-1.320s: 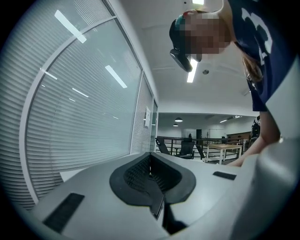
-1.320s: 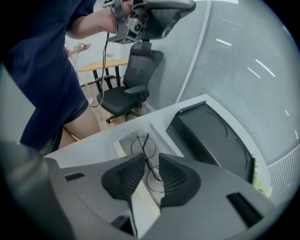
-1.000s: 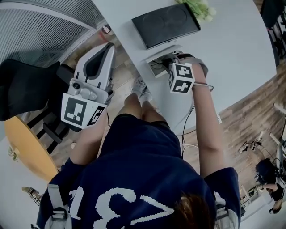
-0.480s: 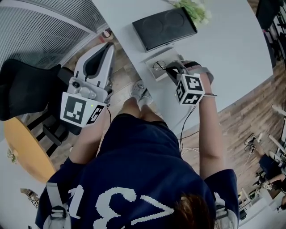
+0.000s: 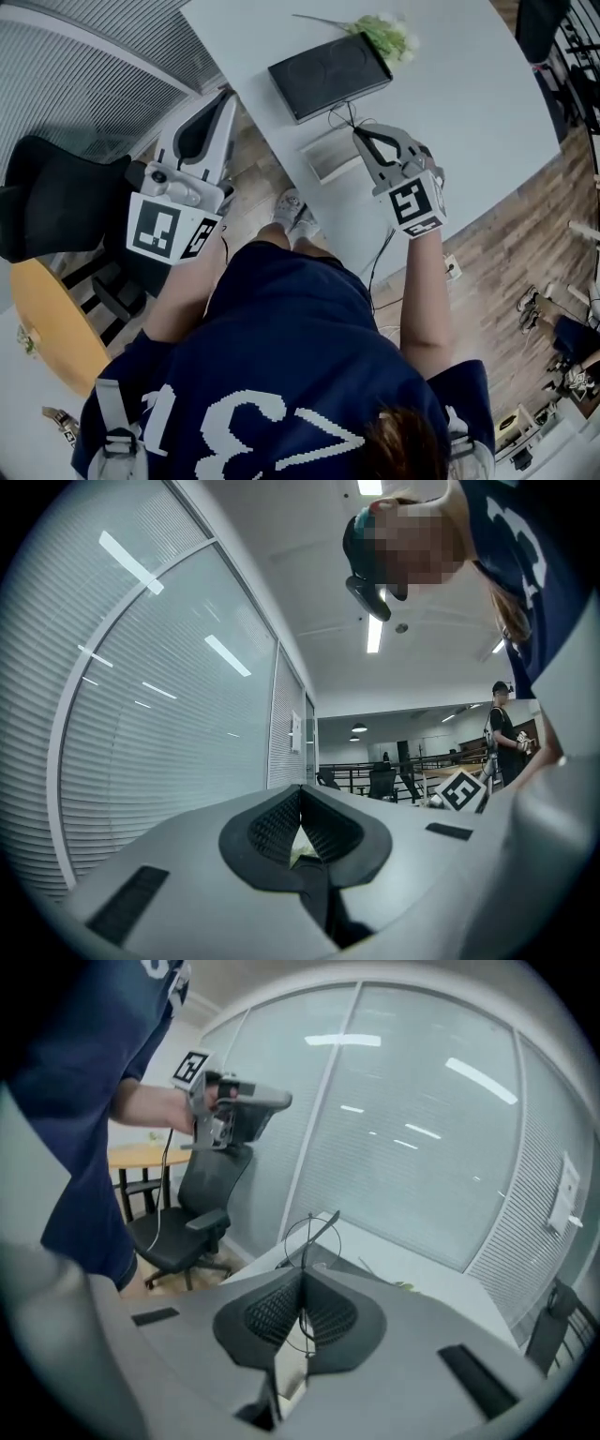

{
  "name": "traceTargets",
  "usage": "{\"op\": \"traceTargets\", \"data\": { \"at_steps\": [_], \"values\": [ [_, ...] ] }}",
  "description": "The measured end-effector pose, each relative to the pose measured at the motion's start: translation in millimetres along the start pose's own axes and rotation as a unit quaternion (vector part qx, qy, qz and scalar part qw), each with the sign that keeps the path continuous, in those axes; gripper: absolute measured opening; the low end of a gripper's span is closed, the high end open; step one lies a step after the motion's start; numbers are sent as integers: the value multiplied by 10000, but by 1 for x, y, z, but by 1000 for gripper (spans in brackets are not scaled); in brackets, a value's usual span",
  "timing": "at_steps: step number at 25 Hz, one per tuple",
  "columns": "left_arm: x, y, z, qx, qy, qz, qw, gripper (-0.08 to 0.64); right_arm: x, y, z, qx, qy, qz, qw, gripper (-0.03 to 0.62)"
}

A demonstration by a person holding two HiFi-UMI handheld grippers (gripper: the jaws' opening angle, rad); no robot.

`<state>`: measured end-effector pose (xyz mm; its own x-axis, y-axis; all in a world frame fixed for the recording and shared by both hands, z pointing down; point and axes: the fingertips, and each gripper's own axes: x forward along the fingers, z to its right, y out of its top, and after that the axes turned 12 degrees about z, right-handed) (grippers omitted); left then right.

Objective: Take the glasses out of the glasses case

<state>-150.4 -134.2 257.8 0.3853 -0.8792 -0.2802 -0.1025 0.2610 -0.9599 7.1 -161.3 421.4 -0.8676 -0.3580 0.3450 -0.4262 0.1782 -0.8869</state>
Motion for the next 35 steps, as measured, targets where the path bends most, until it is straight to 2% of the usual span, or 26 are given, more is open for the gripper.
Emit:
{"op": "traceTargets", "data": {
  "at_steps": [3,7,12,16,19,22,25,28,32,35],
  "values": [
    [7,2,4,12,-105,45,9999,14,-15,25,11,345,-346,345,9982,25],
    [18,1,22,-73,-357,92,9993,14,-48,40,21,602,-851,428,9936,25],
    [45,-10,57,-320,-952,138,9948,14,-107,24,35,831,-1644,98,9828,25],
    [58,-19,82,-466,-1245,101,9911,14,-131,-13,28,1295,-1805,-514,9737,25],
    [60,-28,94,-549,-1384,15,9889,14,-130,-68,5,2110,-1795,-1159,9538,25],
    [57,-38,100,-594,-1460,-126,9874,14,-125,-125,-21,3032,-1866,-1573,9211,25],
    [51,-47,101,-603,-1478,-286,9868,14,-121,-167,-46,3581,-1906,-1955,8929,25],
    [46,-57,99,-608,-1477,-426,9862,14,-116,-191,-62,3975,-1974,-2110,8709,26],
    [42,-64,100,-616,-1500,-494,9855,14,-113,-211,-72,4324,-2125,-2125,8501,28],
    [43,-60,101,-604,-1525,-434,9855,14,-119,-203,-67,4313,-2214,-2036,8506,29]
  ]
}}
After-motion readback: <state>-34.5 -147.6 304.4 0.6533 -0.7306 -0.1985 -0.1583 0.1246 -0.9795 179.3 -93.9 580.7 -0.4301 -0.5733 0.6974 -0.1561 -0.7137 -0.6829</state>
